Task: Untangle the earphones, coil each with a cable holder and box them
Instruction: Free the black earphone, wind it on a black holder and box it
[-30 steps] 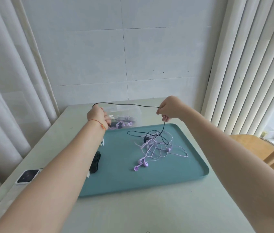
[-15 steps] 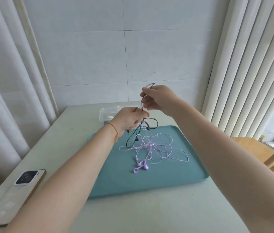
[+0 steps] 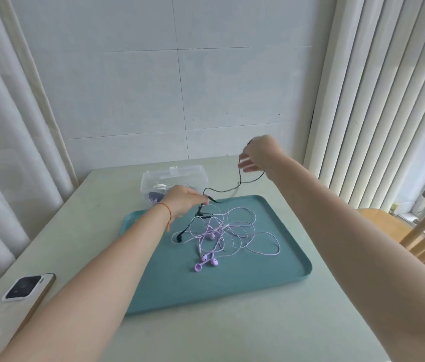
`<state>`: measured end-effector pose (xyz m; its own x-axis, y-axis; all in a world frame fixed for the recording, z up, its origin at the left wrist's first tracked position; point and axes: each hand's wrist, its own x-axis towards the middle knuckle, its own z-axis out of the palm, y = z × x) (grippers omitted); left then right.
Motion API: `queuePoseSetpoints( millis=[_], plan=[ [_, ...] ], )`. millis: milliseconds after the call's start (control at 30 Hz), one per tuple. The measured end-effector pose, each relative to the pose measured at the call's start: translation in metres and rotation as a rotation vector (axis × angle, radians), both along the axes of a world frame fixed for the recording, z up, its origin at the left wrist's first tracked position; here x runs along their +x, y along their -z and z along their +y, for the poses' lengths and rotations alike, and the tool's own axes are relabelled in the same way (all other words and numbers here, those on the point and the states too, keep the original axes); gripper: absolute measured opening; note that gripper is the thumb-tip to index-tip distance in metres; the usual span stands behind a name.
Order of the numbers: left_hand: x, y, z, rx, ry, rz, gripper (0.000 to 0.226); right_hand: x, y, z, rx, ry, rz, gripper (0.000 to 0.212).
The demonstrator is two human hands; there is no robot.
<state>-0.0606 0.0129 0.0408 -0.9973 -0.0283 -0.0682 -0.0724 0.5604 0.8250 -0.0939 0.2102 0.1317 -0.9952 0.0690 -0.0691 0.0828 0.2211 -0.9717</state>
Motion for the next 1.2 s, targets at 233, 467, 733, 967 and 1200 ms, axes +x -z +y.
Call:
queuePoseSetpoints(
  millis=[233, 467, 733, 967, 1200],
  plan=[
    [-0.005, -0.023, 0.003, -0.118, -0.019, 0.168, 0.012, 0.015, 0.028, -0.006, 0.448, -0.292, 0.053, 0.02],
    [0.003, -0.039, 0.012, -0.182, 0.059, 0.305, 0.022, 0.01, 0.034, -0.031, 0.662, -0.472, 0.358, 0.012],
    [-0.001, 0.003, -0.013, -0.411, 0.028, 0.185, 0.019, -0.003, 0.016, -0.026, 0.185, 0.205, 0.688, 0.018],
    [0.0, -0.01, -0.015, -0.371, -0.092, 0.255, 0.043, 0.005, 0.02, -0.015, 0.73, 0.025, 0.349, 0.037],
    [0.006, -0.039, 0.004, -0.416, -0.02, 0.381, 0.033, 0.021, 0.036, -0.05, 0.729, -0.501, 0.346, 0.019]
  ],
)
